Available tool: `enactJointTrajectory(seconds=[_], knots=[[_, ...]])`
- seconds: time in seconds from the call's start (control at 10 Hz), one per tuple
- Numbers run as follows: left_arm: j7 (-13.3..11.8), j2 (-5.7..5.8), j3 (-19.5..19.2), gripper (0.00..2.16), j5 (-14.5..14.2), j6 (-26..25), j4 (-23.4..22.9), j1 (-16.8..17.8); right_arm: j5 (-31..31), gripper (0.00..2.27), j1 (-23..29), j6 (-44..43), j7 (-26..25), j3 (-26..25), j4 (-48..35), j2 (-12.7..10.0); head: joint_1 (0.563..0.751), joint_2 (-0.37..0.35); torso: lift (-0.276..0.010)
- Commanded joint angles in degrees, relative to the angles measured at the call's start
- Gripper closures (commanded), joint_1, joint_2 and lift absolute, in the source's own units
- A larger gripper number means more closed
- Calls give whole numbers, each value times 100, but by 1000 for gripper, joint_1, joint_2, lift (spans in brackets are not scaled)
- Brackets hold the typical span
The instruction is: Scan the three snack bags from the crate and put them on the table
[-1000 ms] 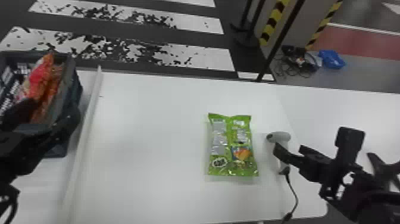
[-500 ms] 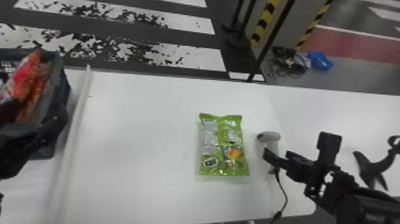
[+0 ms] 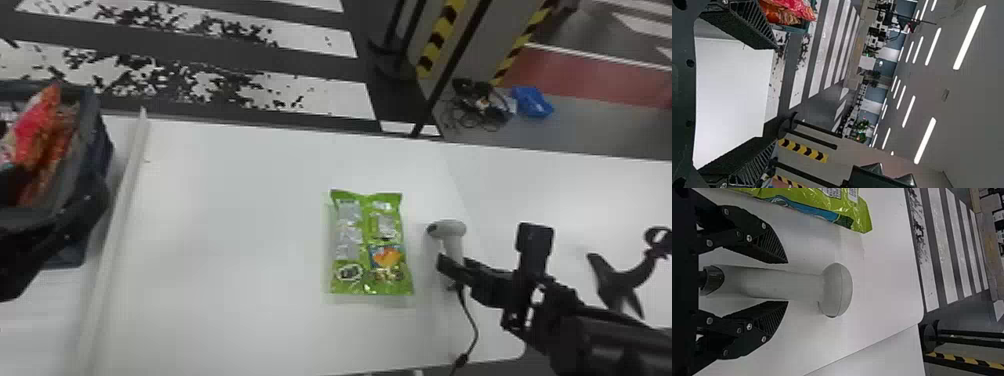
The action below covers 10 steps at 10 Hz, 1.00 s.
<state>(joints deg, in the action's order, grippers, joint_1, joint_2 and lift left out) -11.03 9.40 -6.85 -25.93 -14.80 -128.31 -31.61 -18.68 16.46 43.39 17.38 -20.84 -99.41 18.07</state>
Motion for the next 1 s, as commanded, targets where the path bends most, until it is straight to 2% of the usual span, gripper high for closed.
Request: enactJointTrajectory(seconds=[0.0,0.4,0.7,0.8,0.9], knots=[[5,1,0,36,0,-10,-1,-3,5,2240,33,-54,19,10,-52,3,695,-269,-94],[22,10,9,36,9,-10,7,-21,-92,2240,490,51,-42,-140,-1045,-111,695,-260,-94],[57,-8,105,36,53,-10,-28,-39,-611,2240,894,1264,-165,-368,-2689,-621,695,-235,-94],[66,-25,158,36,70,-10,-54,-39,-734,2240,903,1704,-244,-271,-3076,-805,695,-211,-94],[66,-25,193,36,70,-28,-80,-47,-839,2240,885,1985,-394,-43,-3322,-832,695,-182,-94]])
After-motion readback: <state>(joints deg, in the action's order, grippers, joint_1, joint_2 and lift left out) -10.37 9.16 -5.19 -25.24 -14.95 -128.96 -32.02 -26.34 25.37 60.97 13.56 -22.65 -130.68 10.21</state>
